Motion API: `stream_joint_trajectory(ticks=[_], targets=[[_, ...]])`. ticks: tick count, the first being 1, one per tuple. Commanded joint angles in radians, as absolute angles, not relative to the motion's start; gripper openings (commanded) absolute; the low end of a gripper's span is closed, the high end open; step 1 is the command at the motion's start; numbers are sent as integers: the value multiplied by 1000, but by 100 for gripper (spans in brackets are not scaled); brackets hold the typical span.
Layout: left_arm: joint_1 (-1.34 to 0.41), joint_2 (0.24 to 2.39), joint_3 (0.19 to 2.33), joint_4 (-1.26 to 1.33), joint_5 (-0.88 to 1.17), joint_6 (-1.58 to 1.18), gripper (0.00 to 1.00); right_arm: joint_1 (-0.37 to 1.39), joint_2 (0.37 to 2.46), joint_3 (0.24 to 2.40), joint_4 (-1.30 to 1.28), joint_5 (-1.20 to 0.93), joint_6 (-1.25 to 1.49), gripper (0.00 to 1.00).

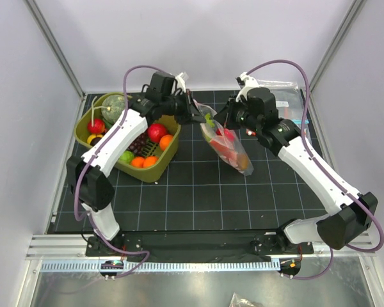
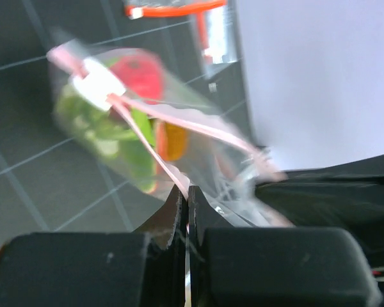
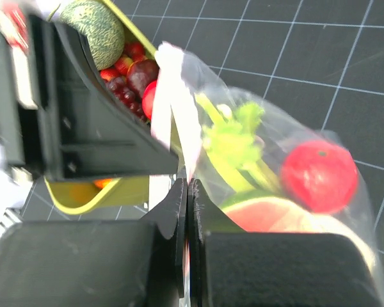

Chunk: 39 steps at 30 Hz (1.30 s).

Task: Place the food in the zip-top bag and seal the zipper
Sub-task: Adjust the zipper food storage bag at the center of the board.

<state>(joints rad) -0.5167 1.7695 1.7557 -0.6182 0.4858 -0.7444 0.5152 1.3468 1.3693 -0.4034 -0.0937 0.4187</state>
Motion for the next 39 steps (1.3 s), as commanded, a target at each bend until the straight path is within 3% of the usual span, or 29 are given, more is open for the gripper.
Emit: stream_joint_trajectory(ticks=[1,10,11,12,15,16,20,22,25,30,32,34,36,37,38,39], targets=[[-508,1816,1873,-611,600,-883,0,525,1313,1417,-439,-161,391,4],[-508,1870,2081,-606,689,-917,0,528,1267,1437,-397,-242,368,7],[-509,1873,2089,-606,707,-920,0,526,1269,1430,-397,-256,361,12],[-509,1881,2097,-604,710,-920,0,526,1275,1424,-402,-267,350,25],[-509,1882,2071,-603,712,-897,0,526,1301,1419,-417,-284,345,49],[-511,1884,2065,-603,716,-896,0,526,1307,1431,-423,-281,344,66],[-509,1894,2065,-603,730,-897,0,525,1354,1489,-484,-250,319,79],[-509,1901,2075,-604,745,-899,0,526,1387,1528,-517,-216,295,79],[-509,1899,2086,-606,755,-896,0,526,1397,1537,-557,-150,287,69],[-509,1896,2083,-606,756,-891,0,526,1376,1497,-538,-120,273,36],[-508,1902,2094,-601,765,-894,0,526,1381,1497,-560,-114,268,32],[-505,1910,2105,-597,767,-897,1,526,1381,1494,-574,-95,258,16],[-489,1908,2112,-591,772,-890,13,526,1362,1485,-589,-80,249,1],[-482,1904,2109,-592,772,-885,24,526,1352,1473,-591,-74,241,1],[-460,1895,2091,-591,764,-878,49,526,1338,1464,-583,-77,233,1],[-448,1864,2076,-592,752,-853,59,526,1303,1453,-577,-81,219,1]])
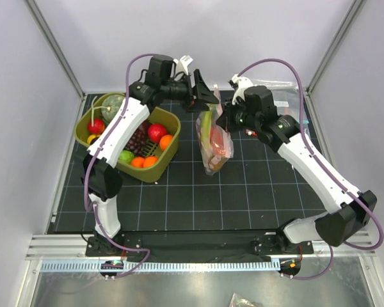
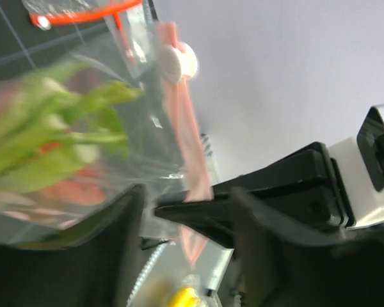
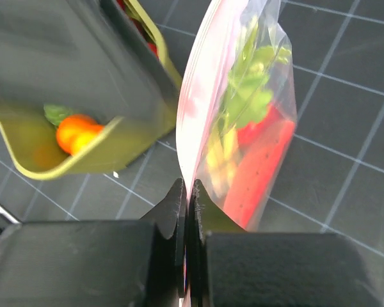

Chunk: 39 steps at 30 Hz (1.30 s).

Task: Place the food in the zip-top bag and seal the zipper
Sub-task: Adjust the zipper food storage bag at the center of the board, then zip the zipper food storage bag at the center of the board.

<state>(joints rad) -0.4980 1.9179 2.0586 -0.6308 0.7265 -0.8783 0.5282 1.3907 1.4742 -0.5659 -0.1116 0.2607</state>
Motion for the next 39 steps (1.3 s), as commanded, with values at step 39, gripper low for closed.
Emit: stream_joint_trajectory(ticks=[39], targets=[[-365,1896,1556,1546,1315,-1526,97,526,1221,1549,-502,-738,229,1]])
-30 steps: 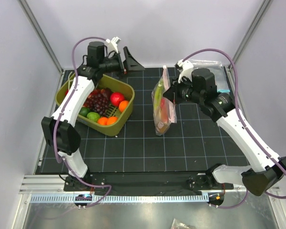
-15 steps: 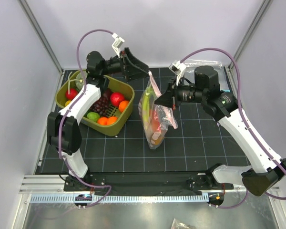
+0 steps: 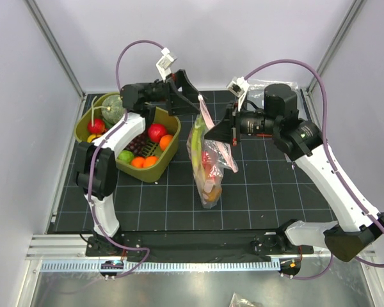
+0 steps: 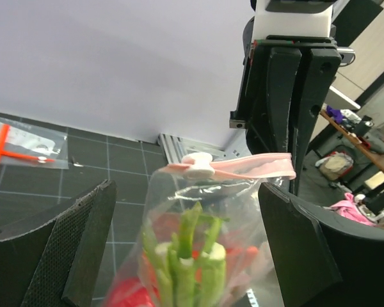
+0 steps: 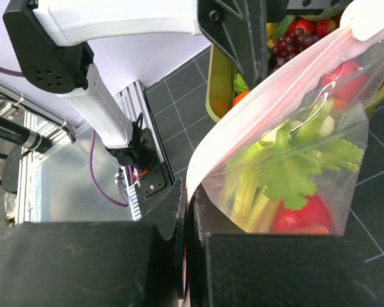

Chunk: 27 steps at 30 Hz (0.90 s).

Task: Place the food in the zip-top bag and seal the zipper
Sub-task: Zip the zipper food storage bag at the center of the board.

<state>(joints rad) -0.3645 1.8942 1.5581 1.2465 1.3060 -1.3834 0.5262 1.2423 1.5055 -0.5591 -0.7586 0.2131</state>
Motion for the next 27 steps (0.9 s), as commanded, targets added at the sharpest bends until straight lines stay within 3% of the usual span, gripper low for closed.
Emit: stream_joint_trajectory(ticks=[1,3,5,9,13,18,19,20,23,27], targets=[[-370,1894,1552,1546,1315,-1528,96,526,1216,1542,-489,-735,232,1],[-377,1893,1549,1546,1312,-1528,93,526,1216,1531,-471,-738,238,1],[-405,1899,1566,1546,1308,-1532,80,526,1230,1532,-472,-747,239,1],[-448,1905,1557,1546,1299,-1534,22,525,1235,1531,-468,-729,239,1],[-449,1893,1522,1546,1301,-1490,0,525,1210,1513,-479,-620,216,1],[-442,1917,1548,1546,1299,-1520,0,525,1192,1499,-531,-487,178,6],[-439,1919,1549,1546,1301,-1526,0,525,1183,1496,-538,-447,173,11],[-437,1922,1548,1546,1302,-1528,0,523,1178,1488,-546,-381,164,29],[-437,1928,1548,1543,1319,-1540,0,525,1157,1483,-543,-269,123,60],[-439,1922,1526,1519,1350,-1532,0,519,1176,1515,-506,-161,100,68]])
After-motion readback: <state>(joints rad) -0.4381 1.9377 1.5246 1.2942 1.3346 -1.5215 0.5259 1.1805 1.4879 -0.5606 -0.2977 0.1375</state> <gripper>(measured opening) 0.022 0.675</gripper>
